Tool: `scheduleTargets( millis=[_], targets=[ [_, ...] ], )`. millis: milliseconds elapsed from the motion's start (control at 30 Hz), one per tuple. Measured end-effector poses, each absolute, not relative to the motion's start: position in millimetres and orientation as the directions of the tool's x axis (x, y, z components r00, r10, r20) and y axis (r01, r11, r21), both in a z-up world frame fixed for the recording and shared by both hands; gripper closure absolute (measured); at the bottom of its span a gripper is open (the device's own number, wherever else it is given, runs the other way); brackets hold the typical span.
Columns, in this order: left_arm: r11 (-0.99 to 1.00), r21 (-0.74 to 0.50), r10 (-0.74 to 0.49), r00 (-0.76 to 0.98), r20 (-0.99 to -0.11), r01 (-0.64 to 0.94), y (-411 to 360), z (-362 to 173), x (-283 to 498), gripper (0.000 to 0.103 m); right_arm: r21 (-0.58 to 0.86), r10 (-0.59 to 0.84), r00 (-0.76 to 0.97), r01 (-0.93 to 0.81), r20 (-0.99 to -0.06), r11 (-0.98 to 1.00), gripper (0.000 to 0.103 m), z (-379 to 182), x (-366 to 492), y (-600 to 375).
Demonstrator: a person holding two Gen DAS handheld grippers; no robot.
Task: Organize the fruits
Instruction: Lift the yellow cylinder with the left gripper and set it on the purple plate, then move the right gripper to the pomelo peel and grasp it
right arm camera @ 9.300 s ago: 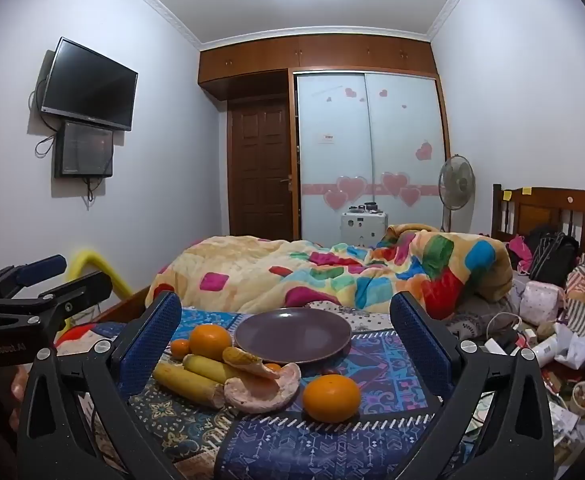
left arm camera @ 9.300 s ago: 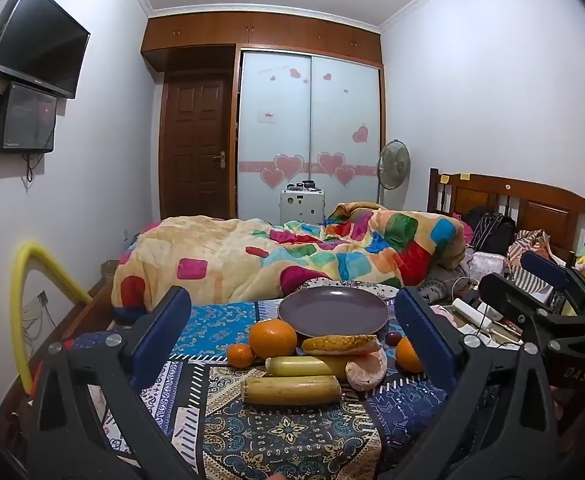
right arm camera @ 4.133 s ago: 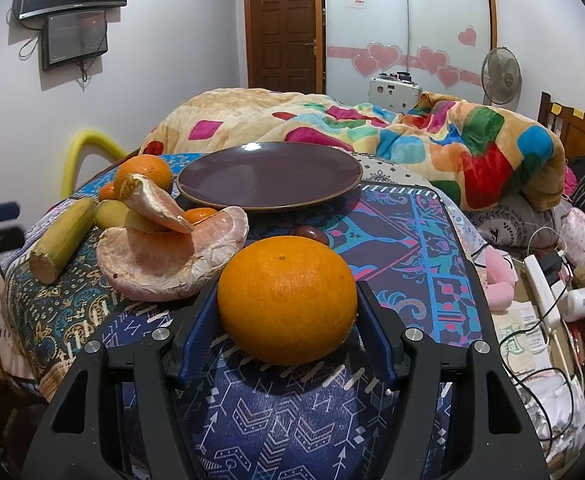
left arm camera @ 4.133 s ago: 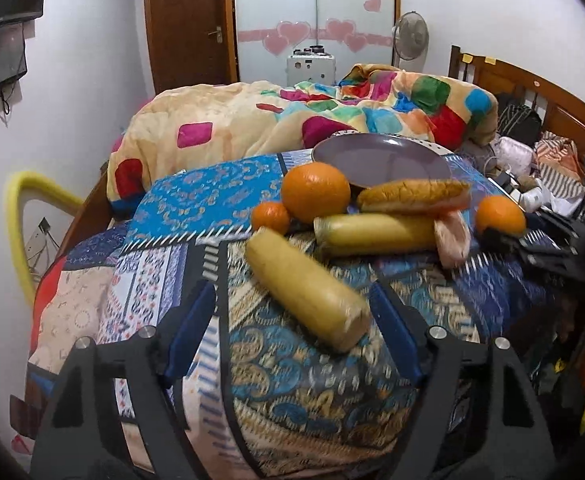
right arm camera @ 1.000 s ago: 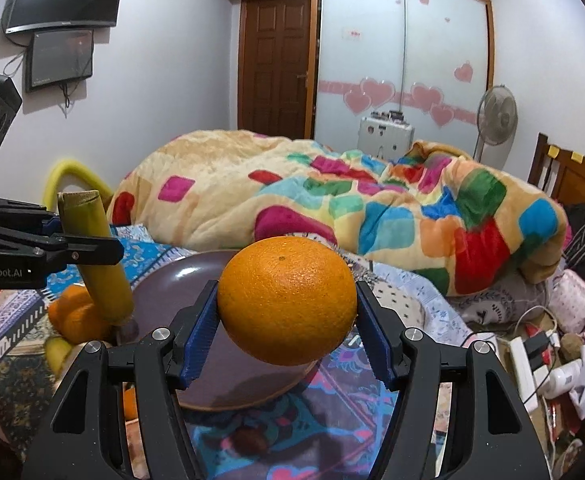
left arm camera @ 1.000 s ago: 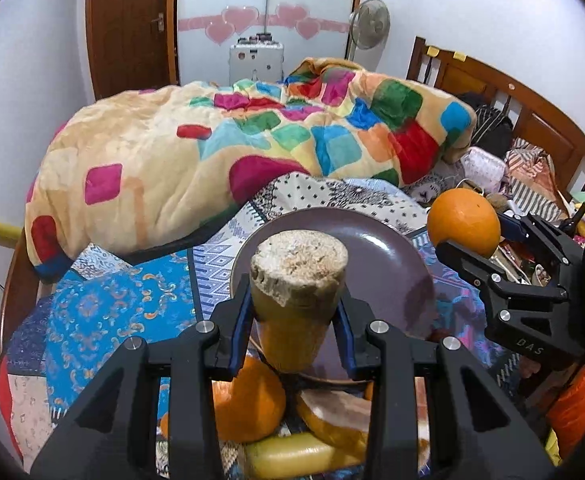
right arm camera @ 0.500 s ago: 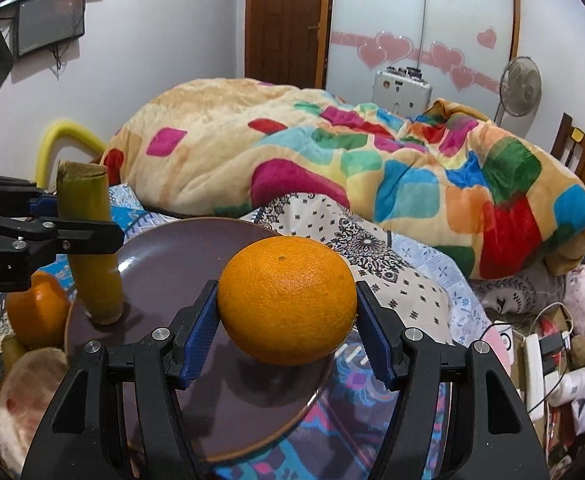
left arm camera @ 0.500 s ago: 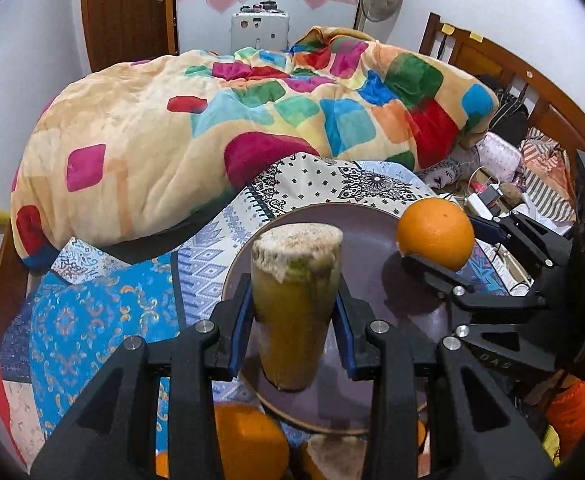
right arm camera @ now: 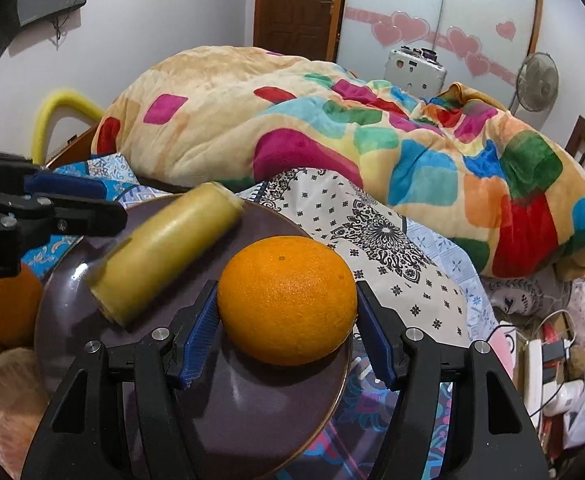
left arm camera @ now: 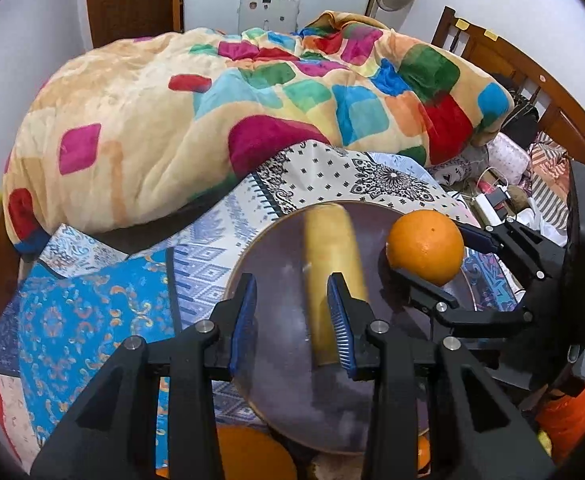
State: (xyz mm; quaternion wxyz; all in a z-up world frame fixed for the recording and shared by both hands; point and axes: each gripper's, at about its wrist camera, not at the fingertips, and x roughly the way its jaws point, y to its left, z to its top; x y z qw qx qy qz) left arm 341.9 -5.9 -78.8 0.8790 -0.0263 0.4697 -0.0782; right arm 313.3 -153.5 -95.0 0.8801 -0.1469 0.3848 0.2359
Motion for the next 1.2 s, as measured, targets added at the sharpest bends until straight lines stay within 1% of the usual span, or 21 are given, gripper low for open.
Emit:
scheduleTargets(
  millis=[167,267,333,400,533,700,833,900,933,1200],
  targets=[
    [0.990,-0.068,-0.126,0.582,-0.803,0.121,-6,-69,329,0.066,-0.096,0.293,0.611,-0.522,-0.736,0.847,0.039,-89,308,-153],
    [0.992,-0.055,-0.114,0.600,-0.792,0.115,-3,-62,319,0.065,-0.110,0.302,0.647,-0.516,-0.701,0.850,0.031,-74,298,-156],
    [0.993,-0.053,-0.109,0.609,-0.785,0.108,0,-58,312,0.062,-0.099,0.314,0.654,-0.513,-0.688,0.853,0.030,-65,290,-159],
    [0.993,-0.061,-0.112,0.615,-0.780,0.103,2,-53,305,0.055,-0.091,0.324,0.662,-0.511,-0.676,0.855,0.030,-57,283,-162],
    [0.994,-0.058,-0.102,0.635,-0.766,0.089,6,-43,285,0.048,-0.095,0.336,0.685,-0.510,-0.647,0.855,0.030,-41,263,-166],
    [0.996,-0.058,-0.088,0.652,-0.753,0.067,12,-34,258,0.039,-0.067,0.370,0.688,-0.519,-0.625,0.852,0.029,-31,235,-171],
    [0.997,-0.051,-0.079,0.655,-0.752,0.062,18,-34,231,0.037,-0.091,0.365,0.707,-0.518,-0.606,0.851,0.029,-29,212,-172],
    [0.997,-0.061,-0.083,0.655,-0.751,0.057,21,-36,219,0.036,-0.103,0.363,0.716,-0.517,-0.597,0.850,0.024,-31,200,-172],
    [0.996,-0.065,-0.085,0.655,-0.751,0.054,23,-37,212,0.036,-0.104,0.362,0.717,-0.516,-0.596,0.850,0.024,-32,195,-172],
    [0.998,-0.054,-0.066,0.647,-0.760,0.038,34,-55,166,0.035,-0.081,0.382,0.698,-0.532,-0.605,0.843,0.023,-48,155,-171]
  ],
)
